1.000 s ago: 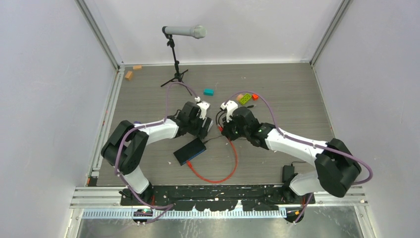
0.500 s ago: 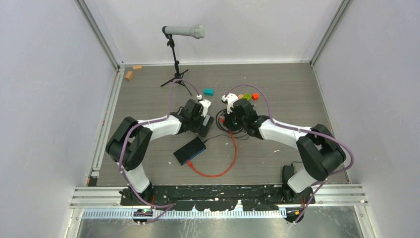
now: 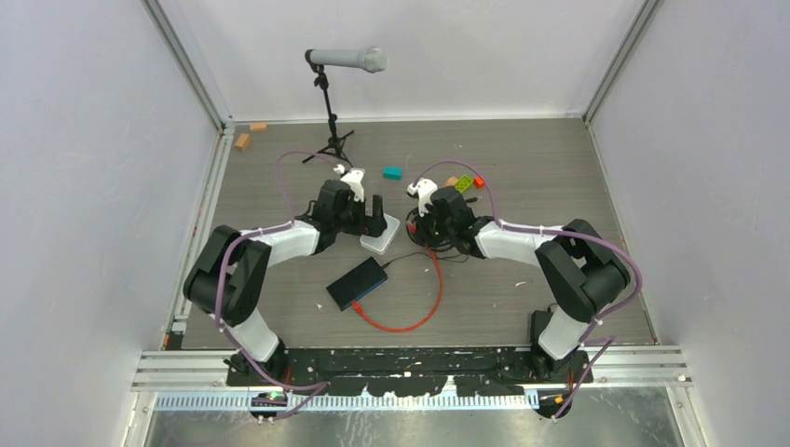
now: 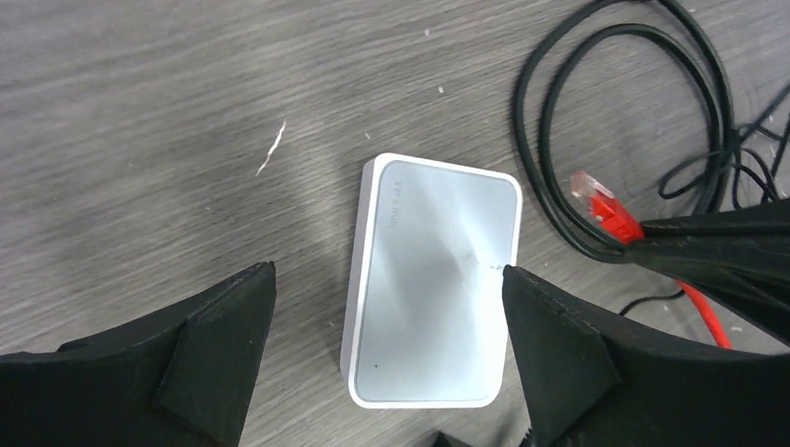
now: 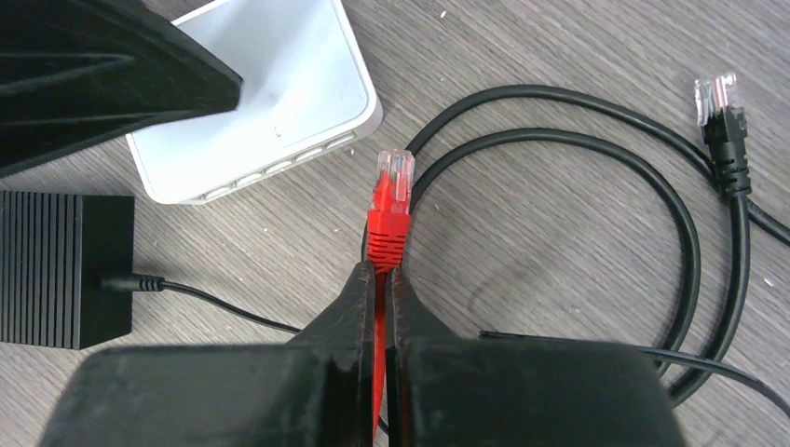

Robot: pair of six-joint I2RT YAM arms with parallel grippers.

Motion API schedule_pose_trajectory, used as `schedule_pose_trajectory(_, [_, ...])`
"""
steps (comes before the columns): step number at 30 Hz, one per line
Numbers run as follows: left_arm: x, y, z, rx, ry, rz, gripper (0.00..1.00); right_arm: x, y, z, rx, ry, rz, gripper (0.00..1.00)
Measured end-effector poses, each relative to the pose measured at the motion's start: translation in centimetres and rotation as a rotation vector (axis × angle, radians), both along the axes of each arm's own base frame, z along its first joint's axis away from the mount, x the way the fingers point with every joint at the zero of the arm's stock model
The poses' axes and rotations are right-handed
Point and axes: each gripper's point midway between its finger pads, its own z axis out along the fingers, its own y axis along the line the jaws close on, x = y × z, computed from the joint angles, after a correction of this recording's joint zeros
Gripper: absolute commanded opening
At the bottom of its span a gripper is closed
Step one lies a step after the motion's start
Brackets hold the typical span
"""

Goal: Insert the plug into the switch port
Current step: Insert the connector into the switch port.

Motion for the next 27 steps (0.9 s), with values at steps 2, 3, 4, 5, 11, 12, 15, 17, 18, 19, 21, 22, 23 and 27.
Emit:
schedule_pose_trajectory(2, [0.2,0.0,-1.1,-0.036,0.026,0.039,0.90,0.2,0.2,0.0,0.000,-0.014,0.012,0.00])
schedule_pose_trajectory(3, [0.1,-0.1,-1.8,-0.051,0.042,0.056,0.90,0.3,0.3,0.1,0.002,-0.020,0.016,0.01])
schedule_pose_trajectory(4, [0.0,-0.1,-2.3,-0.062,0.056,0.068,0.90,0.4,0.4,0.2,0.006,-0.030,0.022,0.00])
schedule_pose_trajectory(5, [0.1,-0.2,-2.4,-0.076,0.049,0.078,0.90,0.5,0.7,0.4,0.009,-0.042,0.031,0.00])
schedule_pose_trajectory(11, [0.8,-0.7,-2.2,-0.134,0.047,0.121,0.90,0.1,2.1,0.8,-0.009,-0.102,0.094,0.00])
schedule_pose_trajectory(12, [0.9,-0.7,-2.1,-0.138,0.045,0.125,0.88,0.0,2.3,0.8,-0.016,-0.111,0.103,0.00])
schedule_pose_trajectory(15, [1.1,-0.6,-2.1,-0.145,0.046,0.136,0.84,-0.4,2.8,0.3,-0.049,-0.129,0.127,0.00])
schedule_pose_trajectory(17, [1.2,-0.5,-2.2,-0.149,0.049,0.142,0.82,-0.7,3.0,-0.3,-0.079,-0.137,0.136,0.00])
schedule_pose_trajectory(18, [1.2,-0.5,-2.2,-0.150,0.050,0.144,0.81,-0.7,3.0,-0.6,-0.096,-0.142,0.138,0.01])
schedule_pose_trajectory(19, [1.2,-0.5,-2.2,-0.151,0.051,0.146,0.79,-0.8,3.0,-0.9,-0.114,-0.146,0.139,0.00])
schedule_pose_trajectory(21, [1.3,-0.4,-2.2,-0.153,0.052,0.150,0.76,-0.8,3.0,-1.2,-0.143,-0.164,0.136,0.00])
schedule_pose_trajectory(22, [1.3,-0.3,-2.2,-0.154,0.053,0.154,0.75,-0.8,3.0,-1.1,-0.154,-0.173,0.132,0.01])
schedule_pose_trajectory(23, [1.4,-0.2,-2.2,-0.157,0.054,0.157,0.74,-0.7,3.0,-1.1,-0.162,-0.183,0.127,0.00])
schedule_pose_trajectory(27, [1.7,0.2,-2.3,-0.184,0.065,0.175,0.72,-0.4,2.7,-0.9,-0.195,-0.214,0.107,0.00])
